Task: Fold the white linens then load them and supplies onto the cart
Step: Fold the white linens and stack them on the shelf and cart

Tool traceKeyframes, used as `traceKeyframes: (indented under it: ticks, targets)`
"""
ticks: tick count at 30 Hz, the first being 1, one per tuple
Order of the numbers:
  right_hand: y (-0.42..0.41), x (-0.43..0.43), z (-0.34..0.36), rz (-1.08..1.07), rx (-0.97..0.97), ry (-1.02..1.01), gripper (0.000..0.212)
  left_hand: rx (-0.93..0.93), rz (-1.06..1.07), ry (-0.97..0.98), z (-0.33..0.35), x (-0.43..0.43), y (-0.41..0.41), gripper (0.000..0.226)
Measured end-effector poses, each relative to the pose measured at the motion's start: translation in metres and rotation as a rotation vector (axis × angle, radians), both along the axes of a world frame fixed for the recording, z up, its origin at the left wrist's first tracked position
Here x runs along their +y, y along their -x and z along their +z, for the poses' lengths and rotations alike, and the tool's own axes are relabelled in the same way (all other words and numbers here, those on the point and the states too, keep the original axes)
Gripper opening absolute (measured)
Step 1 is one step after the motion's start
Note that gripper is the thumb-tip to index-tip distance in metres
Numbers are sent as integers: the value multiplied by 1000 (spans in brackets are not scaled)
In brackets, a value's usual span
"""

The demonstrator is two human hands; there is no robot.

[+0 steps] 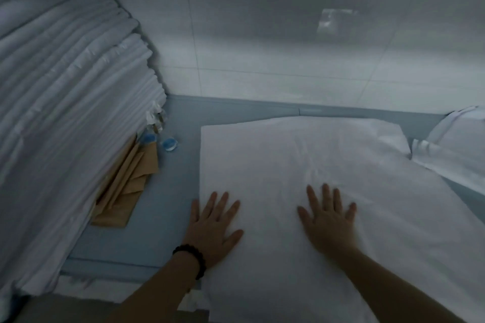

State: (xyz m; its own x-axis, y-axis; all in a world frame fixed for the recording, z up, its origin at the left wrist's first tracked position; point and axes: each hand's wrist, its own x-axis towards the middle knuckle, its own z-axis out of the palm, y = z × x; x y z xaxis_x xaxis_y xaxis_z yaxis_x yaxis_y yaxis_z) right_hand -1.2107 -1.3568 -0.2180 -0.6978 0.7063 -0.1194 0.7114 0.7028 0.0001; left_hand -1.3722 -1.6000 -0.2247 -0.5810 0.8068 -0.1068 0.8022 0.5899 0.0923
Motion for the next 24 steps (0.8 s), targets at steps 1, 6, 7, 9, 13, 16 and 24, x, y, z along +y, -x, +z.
traceKeyframes:
  ticks: [1,6,7,9,13,16,24]
  targets:
    - [-3,8,0,22,-5,-6,67,-2,-19,-11,-1,-1,-5,71]
    - [-22,43,1,130,-57,-32,65,-34,-66,-31,-5,5,-53,74]
    - [-26,49,2,143,-65,-36,65,-42,-72,-26,-2,7,-64,76]
    - [-37,57,2,153,-67,-41,65,-42,-88,-37,3,11,-85,76]
    - [-53,55,10,84,-108,-36,61,-60,-103,-24,4,15,-109,82]
    - [-53,22,23,-77,-84,5,59,-29,-267,6,4,10,-95,75]
    - [-51,-147,25,80,136,50,69,217,-374,65,31,-3,15,76]
